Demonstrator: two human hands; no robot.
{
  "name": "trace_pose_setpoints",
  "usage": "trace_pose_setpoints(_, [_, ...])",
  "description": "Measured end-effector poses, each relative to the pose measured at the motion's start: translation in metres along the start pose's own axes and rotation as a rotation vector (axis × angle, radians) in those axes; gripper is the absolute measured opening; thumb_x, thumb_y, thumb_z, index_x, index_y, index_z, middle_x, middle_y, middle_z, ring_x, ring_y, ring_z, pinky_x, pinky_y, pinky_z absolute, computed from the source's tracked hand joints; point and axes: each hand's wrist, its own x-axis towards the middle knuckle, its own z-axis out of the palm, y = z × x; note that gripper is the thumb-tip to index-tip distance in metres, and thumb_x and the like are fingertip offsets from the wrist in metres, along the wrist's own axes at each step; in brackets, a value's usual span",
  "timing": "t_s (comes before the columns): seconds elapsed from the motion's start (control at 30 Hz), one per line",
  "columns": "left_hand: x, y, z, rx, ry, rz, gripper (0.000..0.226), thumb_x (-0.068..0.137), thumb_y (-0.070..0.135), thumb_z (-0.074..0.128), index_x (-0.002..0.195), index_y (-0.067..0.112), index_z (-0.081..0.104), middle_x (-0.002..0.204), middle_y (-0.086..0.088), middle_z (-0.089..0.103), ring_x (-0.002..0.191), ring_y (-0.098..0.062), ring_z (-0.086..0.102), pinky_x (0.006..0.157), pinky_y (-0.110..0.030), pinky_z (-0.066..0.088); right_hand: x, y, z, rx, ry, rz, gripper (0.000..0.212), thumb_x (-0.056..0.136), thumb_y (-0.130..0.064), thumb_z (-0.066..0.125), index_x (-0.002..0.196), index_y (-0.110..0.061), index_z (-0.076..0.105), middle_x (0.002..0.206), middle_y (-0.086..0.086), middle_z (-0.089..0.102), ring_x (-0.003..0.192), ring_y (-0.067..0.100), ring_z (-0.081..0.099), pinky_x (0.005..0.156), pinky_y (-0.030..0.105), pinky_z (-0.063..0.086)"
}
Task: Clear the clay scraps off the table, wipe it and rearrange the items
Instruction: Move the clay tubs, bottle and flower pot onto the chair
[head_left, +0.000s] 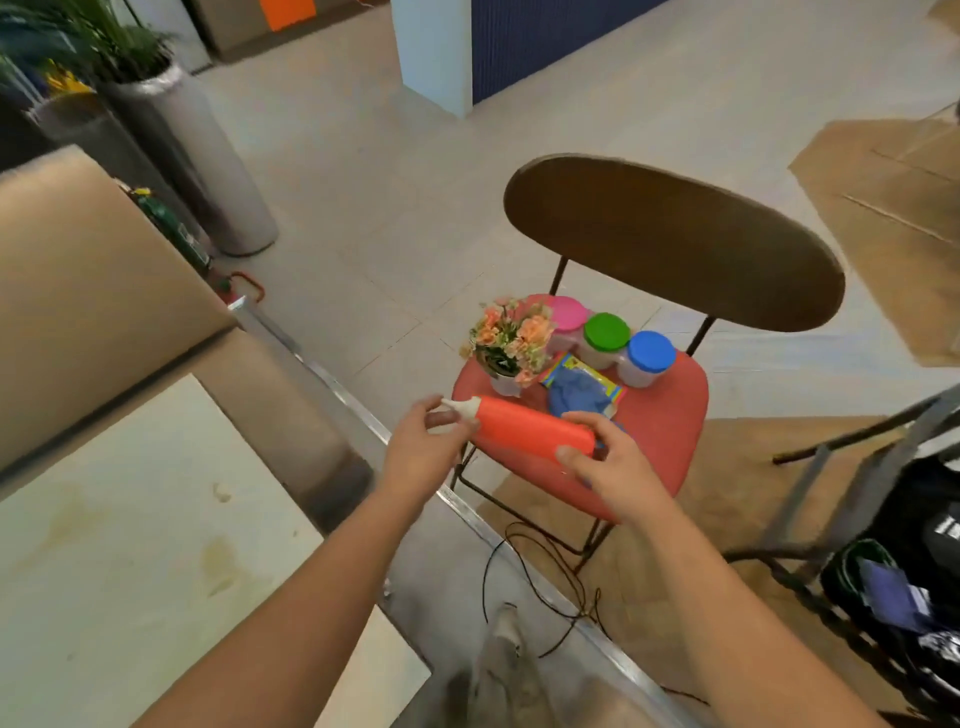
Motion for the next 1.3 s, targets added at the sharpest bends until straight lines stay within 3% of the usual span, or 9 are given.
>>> trace_pose_setpoints(0.17, [0.038,-0.008,0.069,-0.017,-0.067,-0.091,0.074,0.089,0.021,0.079,0.152,0.015,0.043,0.111,0.003,0.062,0.108,-0.018,0.066,0.081,-0.036,0.061,0.036,0.028,-0.034,-0.333,0.002,-0.053,0.062,0.072,-0.032,0.086,0.128,-0.035,0.058,0.112,0.000,0.048,0.098,0.022,0.060,0.090,0.034,0.050])
trace_pose_setpoints(0.27, [0.053,-0.015,0.102,-0.012,-0.117,-0.135,0.078,0.087,0.023,0.081,0.154,0.023,0.041,0.111,0.004,0.061,0.095,-0.012,0.067,0.084,-0.039,0.060,0.053,0.041,-0.054,-0.423,0.051,-0.030,0.061,0.076,-0.017,0.086,0.130,-0.024,0.059,0.108,0.008,0.045,0.099,0.021,0.051,0.082,0.023,0.035])
trace_pose_setpoints(0.43, [0.071,-0.027,0.135,0.074,-0.153,-0.176,0.082,0.084,0.027,0.082,0.153,0.032,0.039,0.111,0.002,0.061,0.086,-0.014,0.065,0.085,-0.040,0.058,0.074,0.075,-0.091,-0.451,0.130,0.056,0.061,0.081,-0.014,0.082,0.135,-0.018,0.055,0.108,0.009,0.047,0.105,0.026,0.051,0.080,0.019,0.031])
trace_pose_setpoints(0.6, [0.093,-0.040,0.153,0.273,-0.161,-0.175,0.070,0.065,0.045,0.074,0.132,0.036,0.057,0.114,-0.001,0.068,0.107,-0.025,0.070,0.096,-0.050,0.057,0.104,0.094,-0.112,-0.462,0.194,0.158,0.060,0.087,-0.019,0.076,0.140,-0.017,0.048,0.119,0.018,0.044,0.114,0.034,0.051,0.095,0.029,0.040])
trace_pose_setpoints(0.8, [0.135,-0.062,0.188,0.374,-0.153,-0.145,0.087,0.060,0.051,0.070,0.142,0.029,0.051,0.120,0.000,0.069,0.112,-0.028,0.069,0.099,-0.048,0.055,0.143,0.102,-0.100,-0.485,0.227,0.195,0.058,0.093,-0.027,0.070,0.144,-0.023,0.042,0.132,0.018,0.039,0.122,0.043,0.047,0.114,0.043,0.032])
trace_pose_setpoints(0.9, [0.142,-0.056,0.207,0.417,-0.161,-0.145,0.070,0.076,0.038,0.078,0.140,0.026,0.051,0.104,-0.004,0.071,0.103,-0.034,0.071,0.092,-0.047,0.058,0.160,0.112,-0.093,-0.527,0.231,0.230,0.058,0.094,-0.035,0.066,0.144,-0.027,0.039,0.138,0.017,0.038,0.127,0.045,0.040,0.112,0.044,0.025])
trace_pose_setpoints(1.03, [0.154,-0.060,0.223,0.494,-0.098,-0.110,0.060,0.084,0.032,0.080,0.135,0.015,0.054,0.119,-0.012,0.071,0.116,-0.032,0.064,0.093,-0.032,0.049,0.176,0.121,-0.087,-0.560,0.240,0.221,0.061,0.094,-0.036,0.066,0.146,-0.025,0.037,0.140,0.016,0.037,0.126,0.043,0.040,0.108,0.042,0.026])
trace_pose_setpoints(1.17, [0.160,-0.063,0.226,0.537,-0.056,-0.111,0.023,0.084,0.018,0.071,0.104,0.017,0.060,0.102,-0.008,0.072,0.104,-0.031,0.066,0.081,-0.029,0.045,0.184,0.122,-0.081,-0.580,0.242,0.180,0.061,0.093,-0.034,0.067,0.146,-0.027,0.038,0.136,0.015,0.037,0.122,0.041,0.040,0.107,0.040,0.026])
trace_pose_setpoints(1.3, [0.154,-0.068,0.212,0.534,-0.019,-0.152,0.015,0.084,0.020,0.070,0.093,0.015,0.060,0.097,-0.008,0.071,0.095,-0.031,0.065,0.075,-0.029,0.044,0.187,0.122,-0.075,-0.597,0.252,0.141,0.060,0.093,-0.030,0.067,0.146,-0.028,0.039,0.135,0.016,0.036,0.120,0.041,0.039,0.107,0.040,0.027])
